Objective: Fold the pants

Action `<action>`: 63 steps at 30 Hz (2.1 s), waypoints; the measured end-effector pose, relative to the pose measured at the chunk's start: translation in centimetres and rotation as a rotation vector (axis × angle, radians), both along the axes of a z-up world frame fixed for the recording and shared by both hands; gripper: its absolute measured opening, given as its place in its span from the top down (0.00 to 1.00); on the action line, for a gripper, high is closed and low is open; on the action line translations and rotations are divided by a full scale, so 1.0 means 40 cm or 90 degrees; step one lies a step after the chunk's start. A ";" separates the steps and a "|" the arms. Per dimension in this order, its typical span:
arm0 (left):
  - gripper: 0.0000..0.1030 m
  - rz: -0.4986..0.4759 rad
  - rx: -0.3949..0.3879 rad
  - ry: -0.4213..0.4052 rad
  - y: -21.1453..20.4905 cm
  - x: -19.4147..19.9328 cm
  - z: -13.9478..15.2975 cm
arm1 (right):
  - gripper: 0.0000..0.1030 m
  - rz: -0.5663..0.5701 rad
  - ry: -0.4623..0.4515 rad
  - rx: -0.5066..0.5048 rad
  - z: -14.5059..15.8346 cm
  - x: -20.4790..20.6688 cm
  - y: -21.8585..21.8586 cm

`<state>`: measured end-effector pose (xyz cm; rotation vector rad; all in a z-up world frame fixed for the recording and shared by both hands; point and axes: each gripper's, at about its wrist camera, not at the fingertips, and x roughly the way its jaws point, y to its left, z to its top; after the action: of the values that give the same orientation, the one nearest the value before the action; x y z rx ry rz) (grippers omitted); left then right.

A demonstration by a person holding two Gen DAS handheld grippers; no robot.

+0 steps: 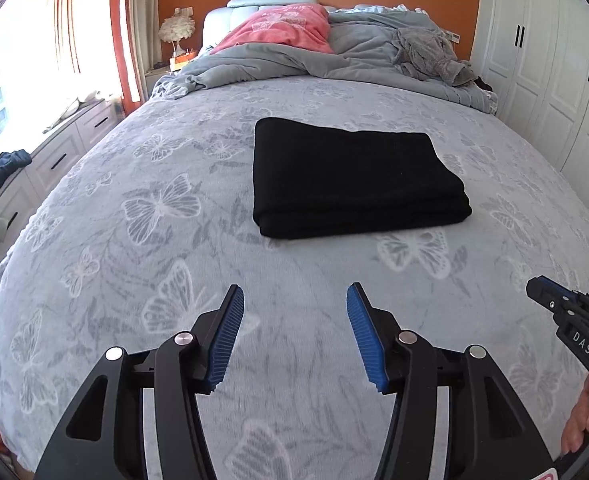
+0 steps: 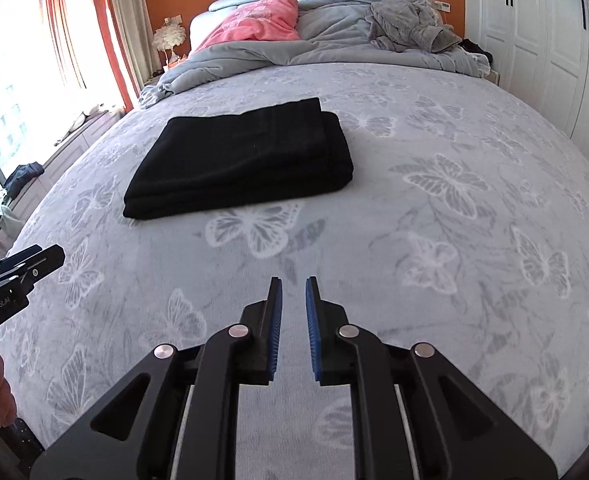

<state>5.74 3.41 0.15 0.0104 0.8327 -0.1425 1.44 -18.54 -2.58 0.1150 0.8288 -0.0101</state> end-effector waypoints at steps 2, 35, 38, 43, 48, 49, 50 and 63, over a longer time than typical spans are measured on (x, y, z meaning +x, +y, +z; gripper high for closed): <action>0.49 0.002 0.002 0.005 0.000 -0.014 -0.022 | 0.88 -0.006 0.007 -0.009 -0.021 -0.021 0.012; 0.49 -0.003 0.007 -0.065 -0.047 -0.052 -0.153 | 0.74 -0.041 0.002 -0.047 -0.077 -0.057 0.024; 0.49 0.000 -0.002 -0.056 -0.043 -0.048 -0.161 | 0.71 -0.036 -0.004 -0.055 -0.077 -0.060 0.032; 0.50 -0.005 0.006 -0.055 -0.044 -0.049 -0.167 | 0.71 -0.030 -0.003 -0.058 -0.079 -0.063 0.040; 0.50 -0.016 0.014 -0.063 -0.052 -0.056 -0.165 | 0.71 -0.029 -0.004 -0.057 -0.080 -0.062 0.039; 0.50 -0.017 0.016 -0.064 -0.055 -0.058 -0.166 | 0.71 -0.029 -0.004 -0.058 -0.080 -0.063 0.040; 0.51 -0.019 0.018 -0.065 -0.058 -0.059 -0.165 | 0.71 -0.029 -0.004 -0.058 -0.080 -0.063 0.041; 0.51 -0.004 0.034 -0.083 -0.061 -0.071 -0.163 | 0.71 -0.022 0.000 -0.061 -0.088 -0.062 0.058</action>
<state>2.89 0.99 -6.38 0.0721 0.7064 -0.1246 -1.03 -16.23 -6.09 0.0392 0.8246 -0.0819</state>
